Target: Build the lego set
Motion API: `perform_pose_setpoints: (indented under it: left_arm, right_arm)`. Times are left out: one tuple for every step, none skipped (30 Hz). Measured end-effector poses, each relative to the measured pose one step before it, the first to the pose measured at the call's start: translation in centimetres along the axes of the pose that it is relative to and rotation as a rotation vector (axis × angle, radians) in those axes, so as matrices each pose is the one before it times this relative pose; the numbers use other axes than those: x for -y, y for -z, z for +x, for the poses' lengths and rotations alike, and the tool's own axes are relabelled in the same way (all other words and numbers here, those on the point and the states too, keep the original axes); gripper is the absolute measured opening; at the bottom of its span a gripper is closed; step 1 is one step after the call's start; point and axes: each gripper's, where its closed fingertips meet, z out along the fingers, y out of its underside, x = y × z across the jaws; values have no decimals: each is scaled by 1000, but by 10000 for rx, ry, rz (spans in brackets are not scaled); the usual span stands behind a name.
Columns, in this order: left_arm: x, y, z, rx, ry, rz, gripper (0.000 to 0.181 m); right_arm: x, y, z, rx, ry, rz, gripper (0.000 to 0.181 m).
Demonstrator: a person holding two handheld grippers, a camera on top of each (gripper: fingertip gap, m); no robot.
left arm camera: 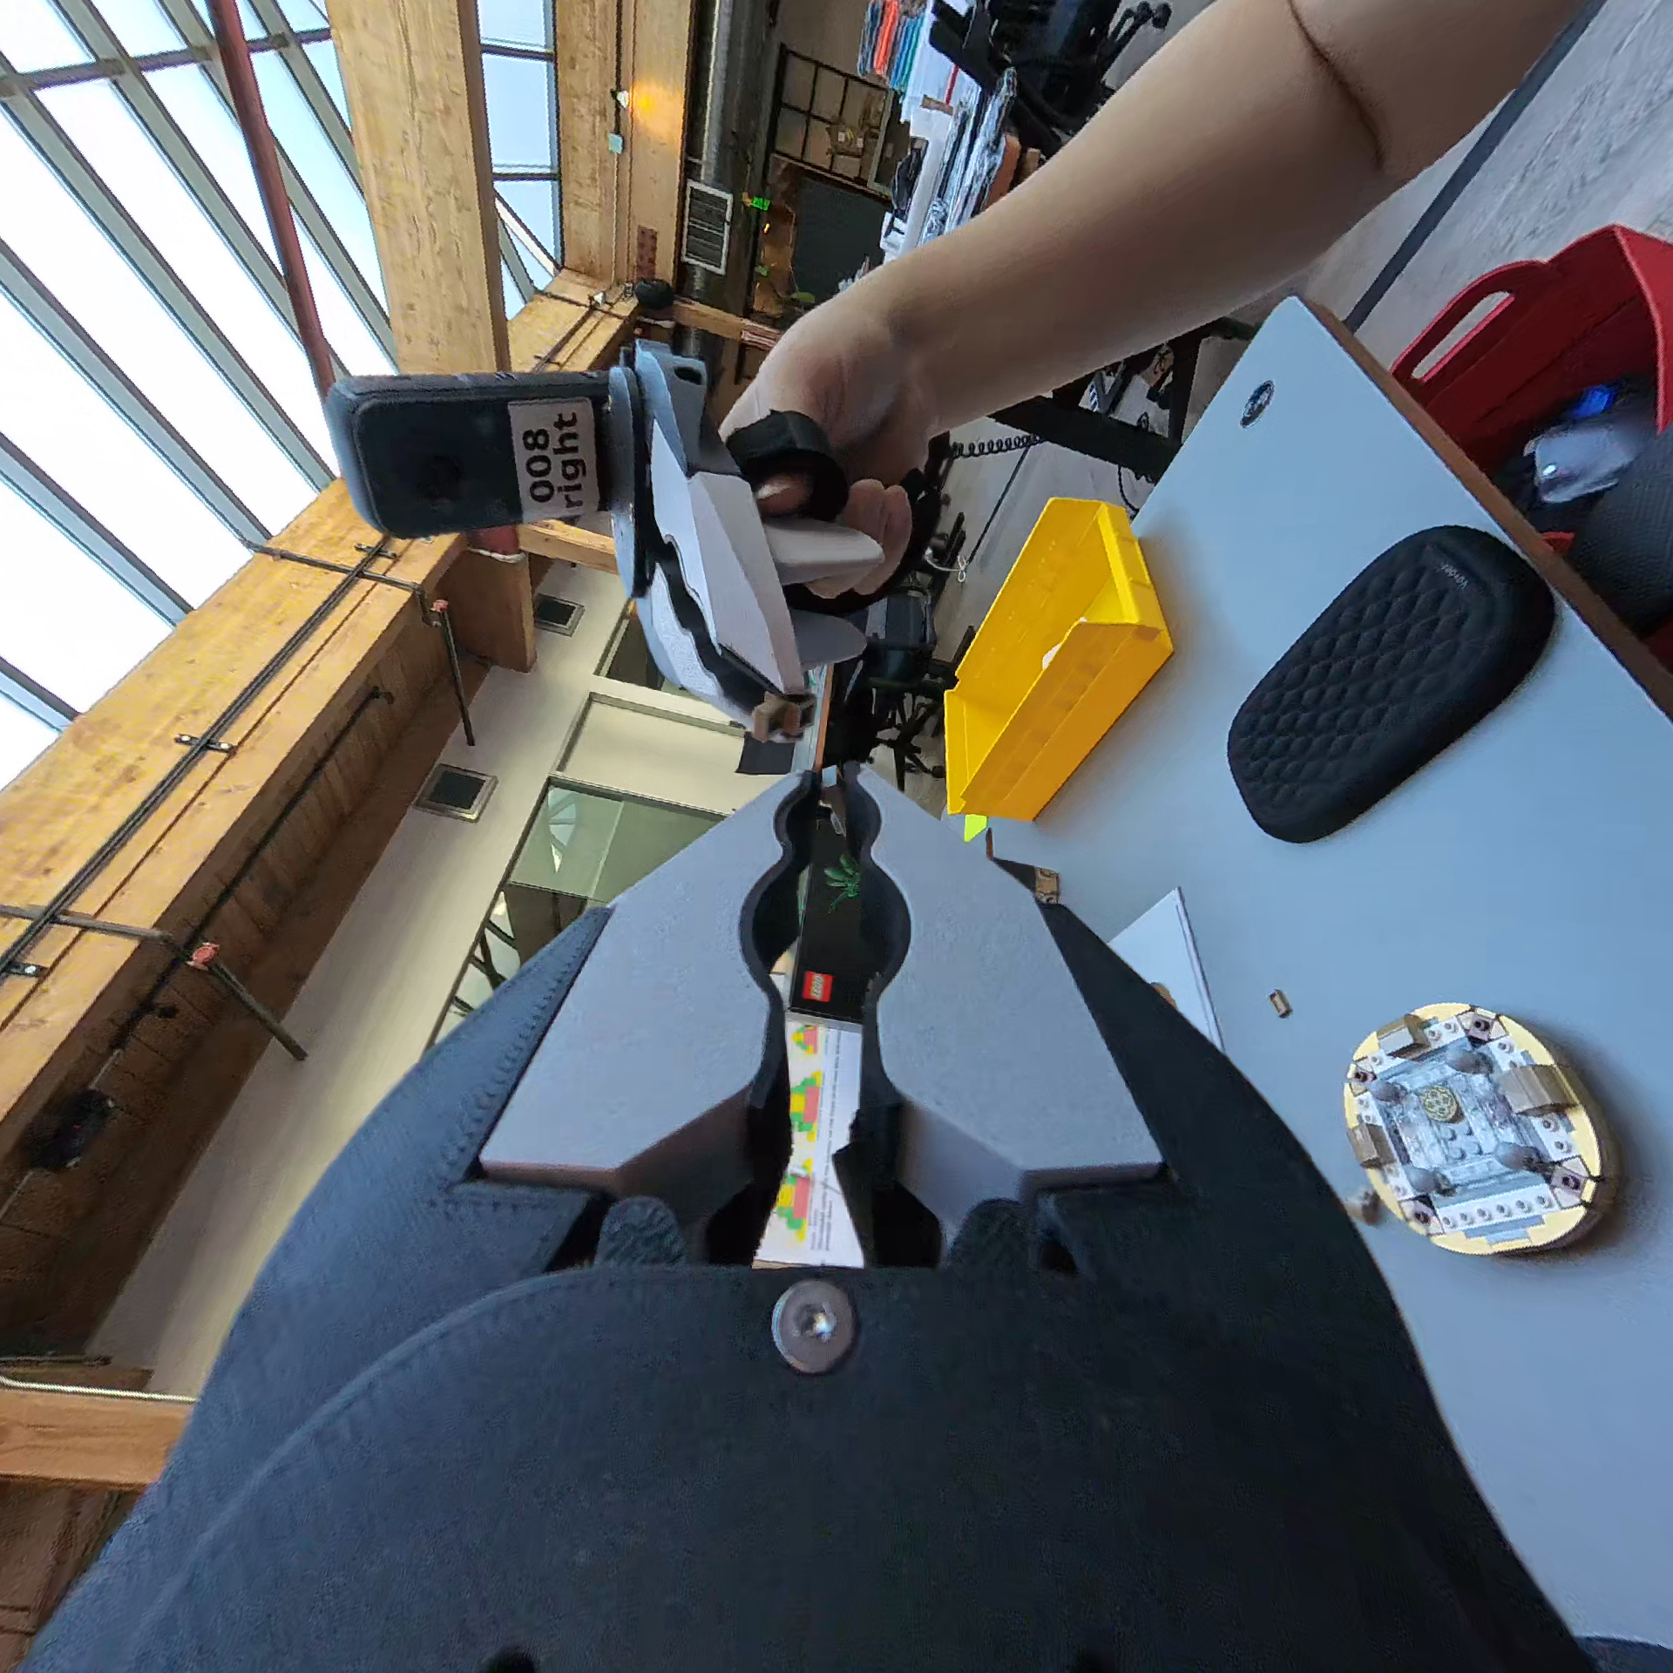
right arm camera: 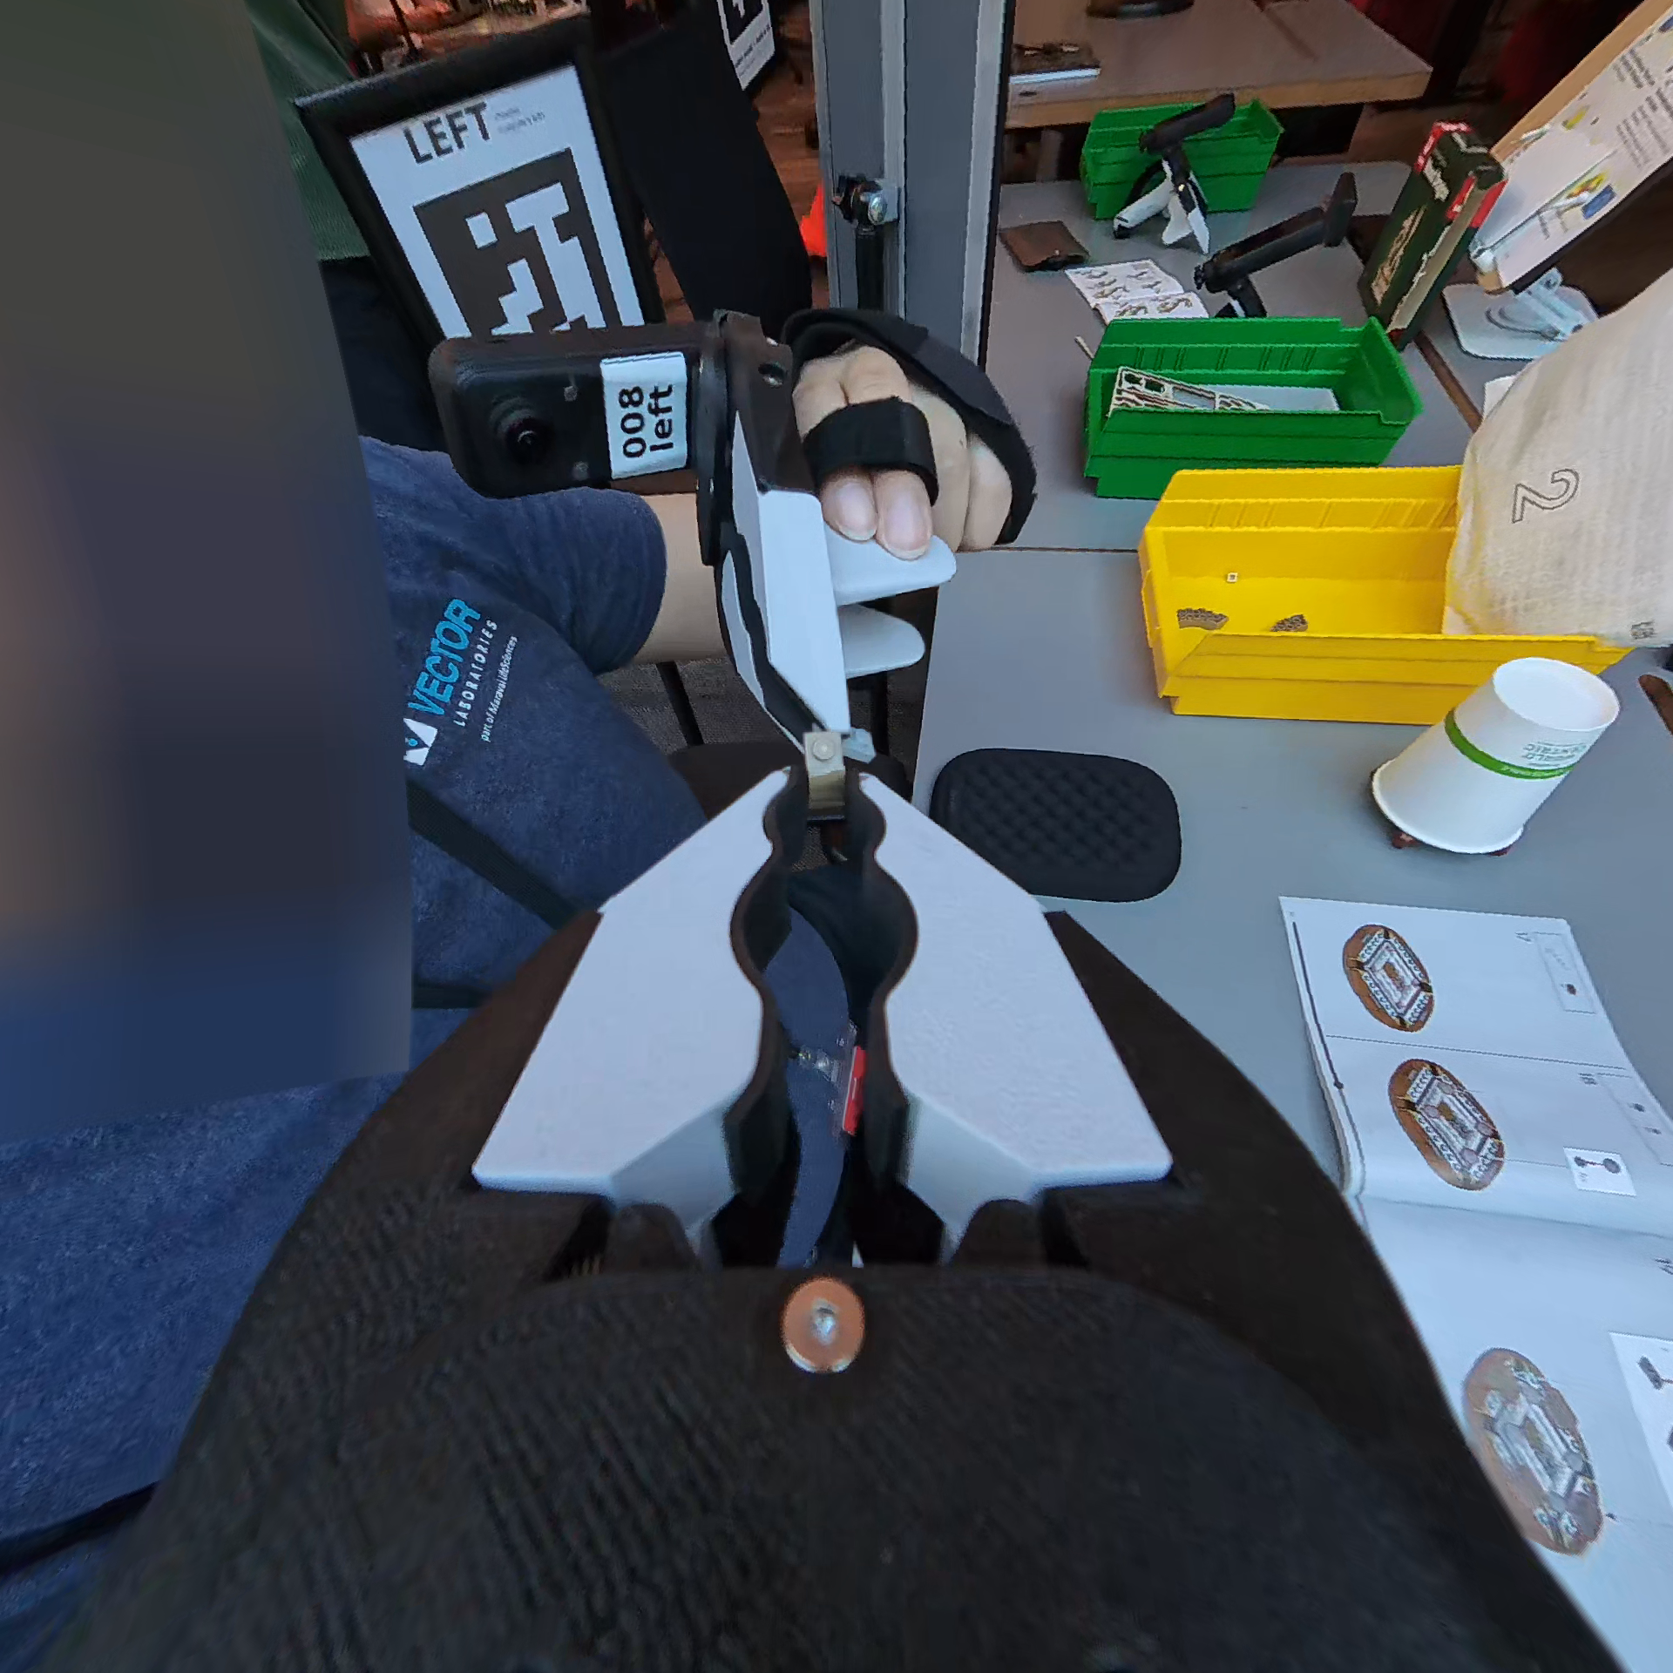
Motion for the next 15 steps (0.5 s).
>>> perform_pose_setpoints:
  left_arm:
    - [169,-18,-156,16,-18,-24,3]
    - [135,25,-125,50,-52,35,3]
    - [25,31,-73,50,-79,17,3]
    - [-68,18,-76,62,-89,-25,3]
    - [0,45,-73,54,-108,8,2]
    - [126,55,-52,33,-111,55,2]
    - [194,15,-31,-17,-95,37,3]
    - [255,-8,-42,-21,-111,27,3]
    - [273,-43,-51,-23,-132,26,3]
    - [304,-30,-29,-40,-116,47,3]
    - [320,-10,-132,28,-81,89,3]
    - [313,28,-152,63,-54,115,3]
    - [257,43,-133,65,-21,115,3]
    - [260,57,-64,55,-9,126,3]
    - [153,23,59,3,-3,78,3]
  right_arm:
    - [-62,-24,-51,-75,110,-88,7]
    - [-131,-41,48,-97,61,-18,7]
    - [-218,-39,49,-45,-11,-4,7]
    - [-197,0,-1,15,-81,36,7]
    - [-95,58,102,-18,-128,75,7]
    - [5,130,281,-82,-137,95,7]
    - [166,183,491,-175,-118,133,7]
    - [270,150,606,-215,-62,139,7]
    - [145,28,596,-188,-35,21,7]
    - [-32,-117,689,-220,-17,-123,7]
    - [-160,-316,468,-88,29,-171,7]
    - [-209,-489,103,152,-79,-144,7]
    - [-226,-610,-233,379,-229,-107,7]
    - [-247,-636,-441,489,-258,-78,7]
    - [-174,-539,-456,458,-185,-14,7]
